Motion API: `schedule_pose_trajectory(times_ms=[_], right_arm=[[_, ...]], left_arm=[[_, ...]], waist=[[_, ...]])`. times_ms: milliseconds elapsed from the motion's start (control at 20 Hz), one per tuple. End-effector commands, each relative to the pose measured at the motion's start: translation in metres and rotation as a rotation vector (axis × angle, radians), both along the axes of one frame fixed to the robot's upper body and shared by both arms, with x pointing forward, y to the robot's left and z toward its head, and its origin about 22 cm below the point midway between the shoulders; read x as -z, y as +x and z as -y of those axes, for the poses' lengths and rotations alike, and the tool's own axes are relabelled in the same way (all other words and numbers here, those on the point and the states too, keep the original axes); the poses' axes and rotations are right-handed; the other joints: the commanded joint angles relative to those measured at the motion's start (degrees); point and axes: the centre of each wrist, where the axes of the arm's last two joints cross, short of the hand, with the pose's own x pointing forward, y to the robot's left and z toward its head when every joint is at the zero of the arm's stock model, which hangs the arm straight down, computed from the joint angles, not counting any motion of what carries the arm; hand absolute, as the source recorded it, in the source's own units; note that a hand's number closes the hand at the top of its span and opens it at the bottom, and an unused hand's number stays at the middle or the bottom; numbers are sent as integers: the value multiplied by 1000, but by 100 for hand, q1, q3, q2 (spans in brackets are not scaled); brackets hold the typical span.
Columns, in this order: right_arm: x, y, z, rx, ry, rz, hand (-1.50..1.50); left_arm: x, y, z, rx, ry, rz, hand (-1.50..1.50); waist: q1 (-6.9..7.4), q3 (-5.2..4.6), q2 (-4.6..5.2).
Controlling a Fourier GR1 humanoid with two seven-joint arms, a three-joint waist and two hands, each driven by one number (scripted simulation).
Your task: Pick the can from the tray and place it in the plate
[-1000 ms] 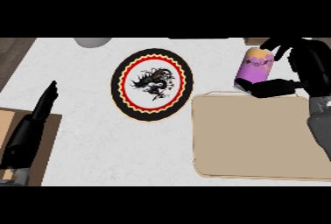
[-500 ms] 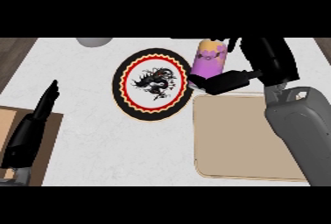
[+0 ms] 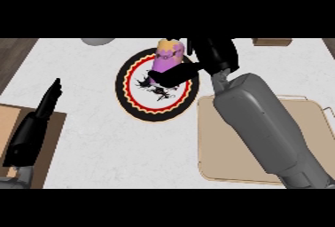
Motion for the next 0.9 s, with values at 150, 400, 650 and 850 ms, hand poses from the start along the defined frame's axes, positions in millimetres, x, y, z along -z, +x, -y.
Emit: schedule_pose_trajectory(times_ms=[150, 400, 650, 850], right_arm=[[21, 13, -58, -32, -63, -124, 150], [52, 26, -55, -26, -47, -193, 150], [80, 35, -42, 106, 95, -286, -150], [83, 41, -45, 127, 86, -318, -150]], left_arm=[[40, -19, -21, -56, -4, -110, 0], [39, -20, -18, -61, -8, -122, 0], [29, -8, -14, -31, -10, -90, 0], [45, -13, -5, -30, -17, -109, 0]], waist=[[111, -178, 86], [157, -172, 107], [294, -172, 147], [274, -174, 130]])
